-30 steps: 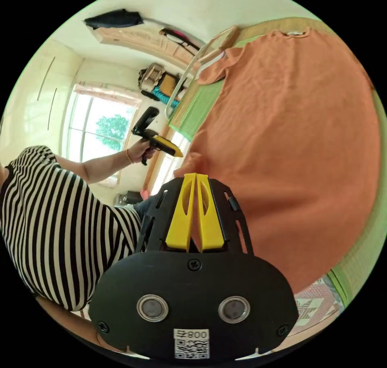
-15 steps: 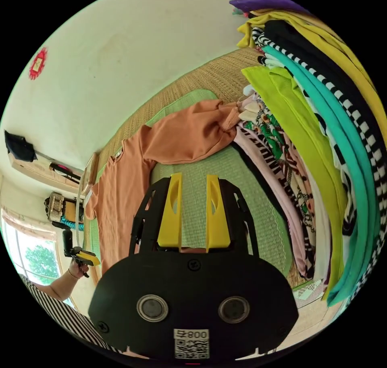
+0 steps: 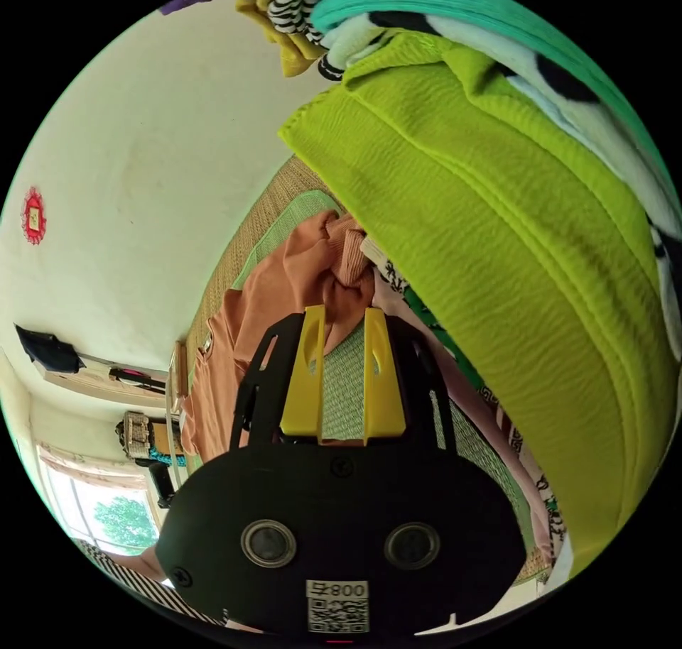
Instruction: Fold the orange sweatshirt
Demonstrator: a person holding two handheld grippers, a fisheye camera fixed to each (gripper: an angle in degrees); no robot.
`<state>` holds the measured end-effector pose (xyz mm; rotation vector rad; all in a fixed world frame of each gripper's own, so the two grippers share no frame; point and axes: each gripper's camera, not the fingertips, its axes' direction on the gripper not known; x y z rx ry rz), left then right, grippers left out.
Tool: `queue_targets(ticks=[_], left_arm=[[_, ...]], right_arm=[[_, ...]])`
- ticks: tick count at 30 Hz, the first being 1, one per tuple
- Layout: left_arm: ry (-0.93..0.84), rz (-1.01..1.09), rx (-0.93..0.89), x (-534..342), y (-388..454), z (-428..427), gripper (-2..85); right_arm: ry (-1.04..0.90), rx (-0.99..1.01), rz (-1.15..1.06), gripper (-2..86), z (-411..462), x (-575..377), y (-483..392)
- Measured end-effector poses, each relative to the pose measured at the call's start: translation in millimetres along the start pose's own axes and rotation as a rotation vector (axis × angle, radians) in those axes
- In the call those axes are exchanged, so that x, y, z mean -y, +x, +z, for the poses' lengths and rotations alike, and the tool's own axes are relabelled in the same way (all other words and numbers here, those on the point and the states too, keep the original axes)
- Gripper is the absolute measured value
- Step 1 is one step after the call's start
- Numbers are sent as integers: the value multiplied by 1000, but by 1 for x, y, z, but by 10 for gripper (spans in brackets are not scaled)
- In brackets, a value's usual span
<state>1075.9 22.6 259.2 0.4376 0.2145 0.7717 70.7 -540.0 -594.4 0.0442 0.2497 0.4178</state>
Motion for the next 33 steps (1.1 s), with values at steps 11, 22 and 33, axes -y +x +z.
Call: queue_targets(ticks=[11, 22, 33], left_arm=[[160, 191, -45, 112, 17, -3, 62], [184, 284, 138, 266, 46, 5, 174], [285, 239, 276, 270, 24, -28, 76]], right_arm=[[147, 48, -112, 34, -22, -20, -23], [125, 100, -467, 23, 11, -59, -134], [63, 247, -564, 19, 39, -83, -172]])
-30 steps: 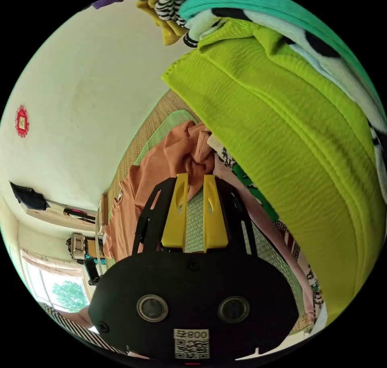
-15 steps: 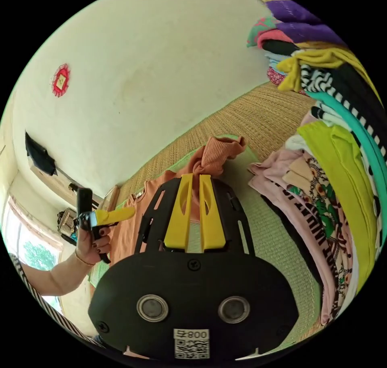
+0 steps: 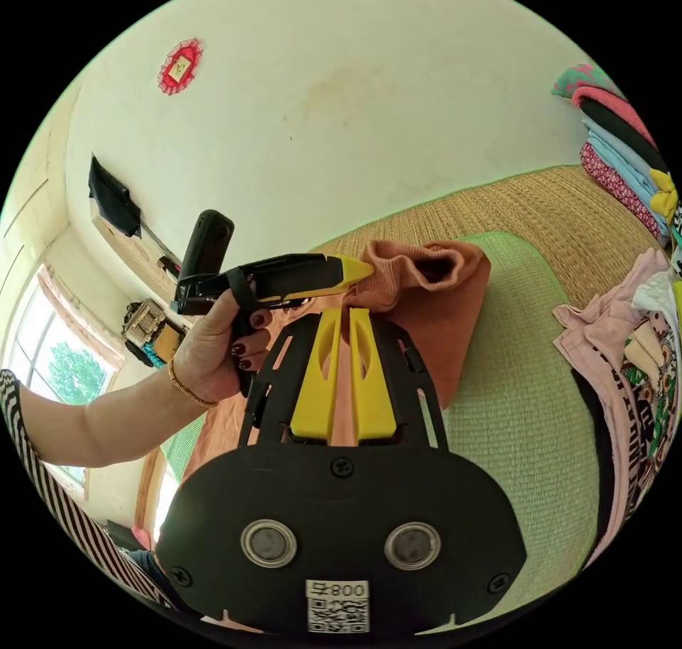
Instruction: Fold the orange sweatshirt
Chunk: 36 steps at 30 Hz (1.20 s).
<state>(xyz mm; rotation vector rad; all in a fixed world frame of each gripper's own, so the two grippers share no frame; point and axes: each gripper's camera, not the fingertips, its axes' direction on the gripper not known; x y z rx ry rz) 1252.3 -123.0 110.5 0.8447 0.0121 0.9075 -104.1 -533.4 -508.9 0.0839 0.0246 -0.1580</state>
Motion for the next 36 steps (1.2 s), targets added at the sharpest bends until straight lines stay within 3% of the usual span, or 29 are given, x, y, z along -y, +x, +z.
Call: queue_targets(ticks=[5, 10, 18, 25, 30, 36], left_arm=[[260, -67, -87, -43, -27, -85, 70], [420, -197, -81, -111, -70, -147, 68], [427, -433, -18, -189, -145, -168, 68], [426, -519, -66, -210, -195, -155, 78], [497, -631, -40, -235, -216, -156, 83], [621, -588, 208, -235, -187, -181, 76]], right_arm=[[-9, 134, -145, 20, 17, 13, -50], [-152, 221, -279, 20, 78, 4, -112], [-371, 253, -279, 19, 166, -31, -140], [-440, 280, -237, 19, 198, -43, -129], [-419, 246, -172, 13, 185, -42, -105], [-286, 58, -41, 3, 144, -20, -45]])
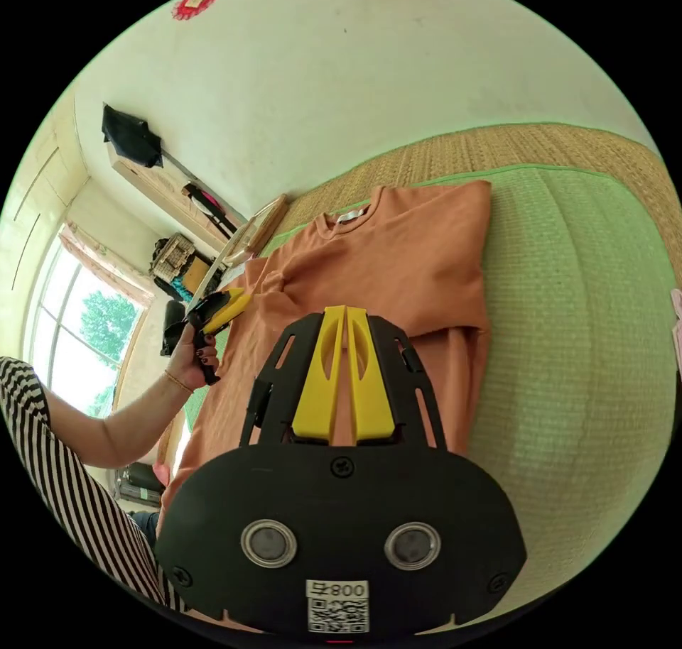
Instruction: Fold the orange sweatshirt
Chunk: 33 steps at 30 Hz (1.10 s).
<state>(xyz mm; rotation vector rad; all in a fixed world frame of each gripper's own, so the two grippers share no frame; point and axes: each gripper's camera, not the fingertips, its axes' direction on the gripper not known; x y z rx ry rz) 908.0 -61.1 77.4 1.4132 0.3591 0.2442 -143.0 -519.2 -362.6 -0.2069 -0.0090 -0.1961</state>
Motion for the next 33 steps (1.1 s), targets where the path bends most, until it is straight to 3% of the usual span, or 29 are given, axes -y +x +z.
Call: queue_targets(ticks=[3, 8, 12, 15, 17, 26, 33], left_arm=[[-7, 131, -19, 10, 36, 23, 68], [-276, 373, -142, 34, 116, 154, 76], [-469, 437, -186, 42, 155, 255, 76], [-584, 495, -122, 39, 182, 329, 71], [-675, 533, 18, 33, 191, 378, 54], [-590, 625, -12, 5, 208, 391, 13], [-633, 602, -4, -7, 218, 402, 3]], right_arm=[[11, -106, 47, 2, -8, 4, 18], [-13, -214, 7, 1, 3, 4, 18], [-59, -297, -3, 0, 13, 6, 13], [-30, -348, 21, 0, 10, 2, 10], [-9, -384, 36, 0, 8, -1, 7], [18, -425, 69, 0, 0, -8, 9], [48, -363, 135, -1, -16, -14, 26]])
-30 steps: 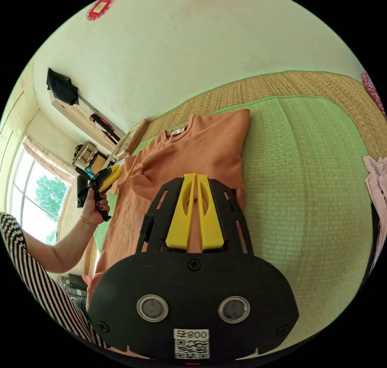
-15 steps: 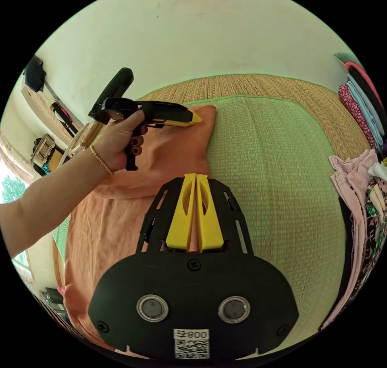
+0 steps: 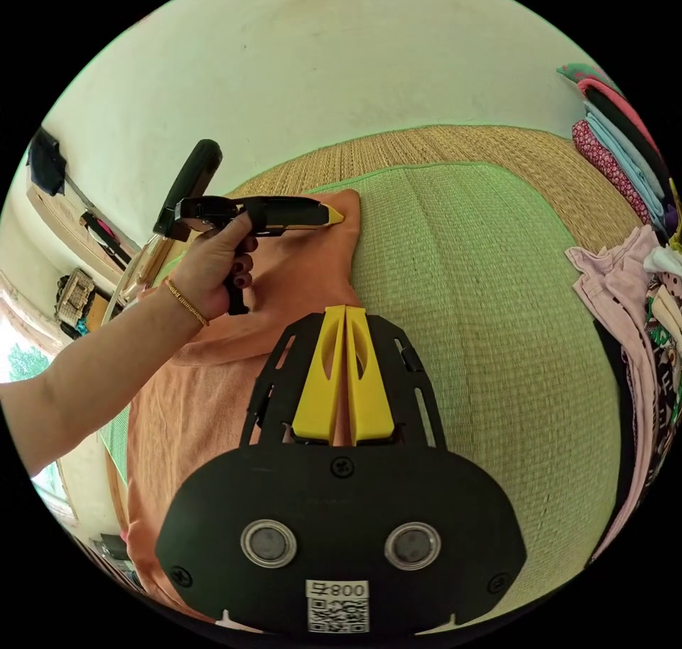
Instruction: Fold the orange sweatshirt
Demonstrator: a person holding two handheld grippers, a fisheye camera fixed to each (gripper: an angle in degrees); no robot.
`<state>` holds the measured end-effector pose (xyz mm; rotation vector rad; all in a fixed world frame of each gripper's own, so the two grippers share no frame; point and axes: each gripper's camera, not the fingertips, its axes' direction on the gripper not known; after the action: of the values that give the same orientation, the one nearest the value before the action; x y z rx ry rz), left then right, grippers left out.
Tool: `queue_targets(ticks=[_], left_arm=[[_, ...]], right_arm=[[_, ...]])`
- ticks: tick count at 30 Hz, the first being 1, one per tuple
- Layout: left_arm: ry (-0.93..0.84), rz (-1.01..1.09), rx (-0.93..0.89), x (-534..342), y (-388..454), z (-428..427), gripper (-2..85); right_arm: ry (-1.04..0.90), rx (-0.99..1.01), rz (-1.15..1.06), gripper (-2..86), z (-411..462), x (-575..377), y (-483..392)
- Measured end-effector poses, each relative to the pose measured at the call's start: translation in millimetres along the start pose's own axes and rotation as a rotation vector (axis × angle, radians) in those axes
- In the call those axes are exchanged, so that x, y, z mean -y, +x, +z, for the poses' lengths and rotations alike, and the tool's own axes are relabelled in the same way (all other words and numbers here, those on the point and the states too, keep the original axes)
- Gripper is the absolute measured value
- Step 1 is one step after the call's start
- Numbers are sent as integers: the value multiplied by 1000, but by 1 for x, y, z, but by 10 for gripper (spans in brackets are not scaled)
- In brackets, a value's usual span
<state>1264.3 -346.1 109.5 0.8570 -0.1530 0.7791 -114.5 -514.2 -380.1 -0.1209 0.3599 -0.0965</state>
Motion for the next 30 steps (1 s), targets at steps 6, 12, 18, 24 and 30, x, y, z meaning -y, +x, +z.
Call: queue_targets(ticks=[6, 12, 18, 24, 30], left_arm=[[10, 83, -57, -35, 34, -13, 2], [-65, 82, -33, -45, 45, -3, 2], [-119, 158, -10, -77, 74, -11, 3], [-70, 162, -19, -95, 82, -60, 3], [45, -2, 109, -185, 65, -161, 3]], right_arm=[[16, 44, 65, -1, -7, -3, 20], [8, 74, 93, -1, -10, -1, 32], [11, 73, 94, -1, -14, 1, 36], [9, 80, 98, -1, -16, 7, 38], [5, 80, 98, 0, -17, 15, 37]])
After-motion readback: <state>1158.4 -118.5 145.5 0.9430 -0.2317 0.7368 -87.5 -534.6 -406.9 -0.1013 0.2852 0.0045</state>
